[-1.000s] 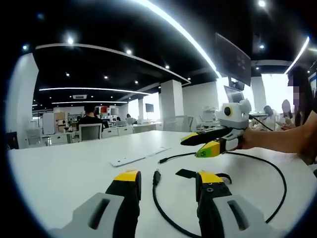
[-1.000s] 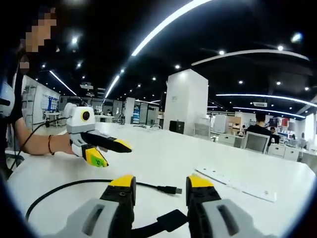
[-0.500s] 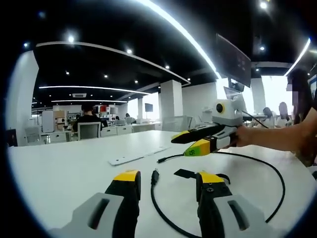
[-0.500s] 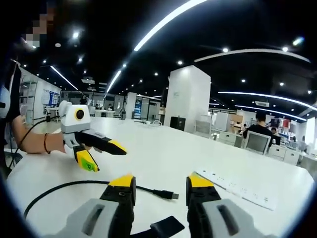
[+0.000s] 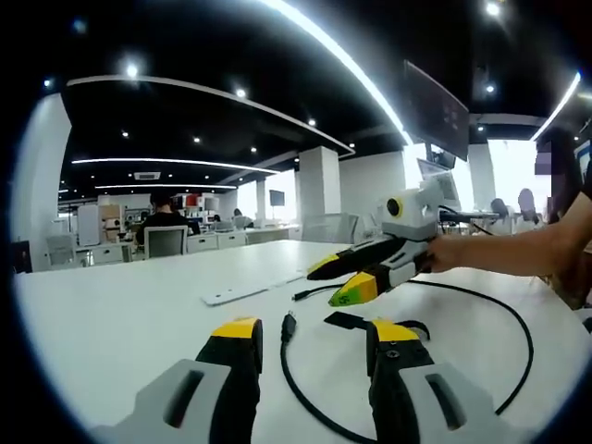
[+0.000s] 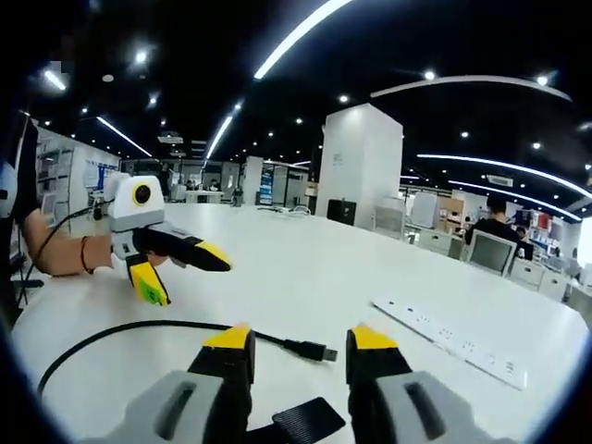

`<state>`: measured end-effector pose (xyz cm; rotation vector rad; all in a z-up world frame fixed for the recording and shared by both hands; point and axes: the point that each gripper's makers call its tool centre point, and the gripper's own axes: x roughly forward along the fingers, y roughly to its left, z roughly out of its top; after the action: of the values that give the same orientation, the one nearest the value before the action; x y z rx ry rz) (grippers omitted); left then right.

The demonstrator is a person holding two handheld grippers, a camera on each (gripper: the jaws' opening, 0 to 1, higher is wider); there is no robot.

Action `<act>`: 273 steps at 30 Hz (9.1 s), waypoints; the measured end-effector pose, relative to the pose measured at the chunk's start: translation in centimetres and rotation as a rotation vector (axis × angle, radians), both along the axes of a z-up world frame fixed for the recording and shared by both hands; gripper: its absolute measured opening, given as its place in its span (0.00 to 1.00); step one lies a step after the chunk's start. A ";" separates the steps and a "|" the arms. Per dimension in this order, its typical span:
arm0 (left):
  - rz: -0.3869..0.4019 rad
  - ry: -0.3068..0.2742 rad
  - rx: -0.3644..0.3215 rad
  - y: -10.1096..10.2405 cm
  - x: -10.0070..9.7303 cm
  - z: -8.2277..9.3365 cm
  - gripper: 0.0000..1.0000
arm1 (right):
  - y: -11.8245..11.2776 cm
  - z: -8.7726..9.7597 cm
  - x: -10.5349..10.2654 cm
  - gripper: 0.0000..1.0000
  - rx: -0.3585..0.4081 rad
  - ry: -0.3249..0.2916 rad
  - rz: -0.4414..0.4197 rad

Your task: Find the charging cable on the desk, coil it up and secure with Velcro.

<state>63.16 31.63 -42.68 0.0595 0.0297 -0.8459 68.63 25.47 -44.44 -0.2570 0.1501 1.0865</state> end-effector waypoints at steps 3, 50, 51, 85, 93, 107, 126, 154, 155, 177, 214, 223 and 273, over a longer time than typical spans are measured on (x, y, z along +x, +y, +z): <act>0.000 -0.001 -0.003 0.0 -0.1 0.1 0.45 | 0.2 -0.1 0.3 0.40 -0.003 0.009 0.007; 0.007 0.006 -0.040 0.5 0.1 0.6 0.46 | 2.2 -4.1 2.0 0.29 -0.193 0.166 0.179; 0.007 0.006 -0.040 0.5 0.1 0.6 0.46 | 2.0 -4.2 1.9 0.28 -0.199 0.169 0.180; 0.018 0.001 -0.051 1.0 0.2 0.9 0.46 | 0.9 -4.5 -0.5 0.08 -0.285 0.135 0.242; 0.022 -0.005 -0.056 1.1 0.2 1.1 0.46 | 0.9 -4.5 -0.8 0.07 -0.298 0.132 0.241; 0.020 -0.006 -0.056 1.0 0.2 1.2 0.46 | -0.5 -3.5 -2.0 0.07 -0.307 0.129 0.192; 0.011 -0.007 -0.054 0.5 -0.2 1.2 0.46 | -4.6 -1.7 -4.2 0.07 -0.253 0.122 0.063; -0.007 -0.012 -0.031 -0.2 -0.5 1.0 0.46 | -10.2 -3.2 -6.9 0.07 -0.129 0.145 -0.094; -0.008 -0.012 -0.030 -0.2 -0.5 1.0 0.46 | -10.4 -3.3 -6.8 0.07 -0.125 0.147 -0.098; -0.010 -0.013 -0.005 -0.4 -0.4 0.7 0.46 | -11.2 -4.1 -7.0 0.08 -0.071 0.122 -0.098; -0.034 0.008 0.023 -1.3 -0.7 -0.2 0.46 | -11.2 -4.2 -6.8 0.08 -0.072 0.095 -0.092; -0.033 0.004 0.018 -1.2 -0.7 0.0 0.46 | -11.2 -4.2 -6.7 0.08 -0.078 0.088 -0.090; -0.088 0.019 0.049 -2.7 0.7 1.5 0.46 | -11.2 -4.4 -6.3 0.08 -0.090 0.071 -0.093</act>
<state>63.90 28.96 -41.18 0.0989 0.0660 -0.9337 62.34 14.29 -48.86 -0.2894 0.2720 0.9979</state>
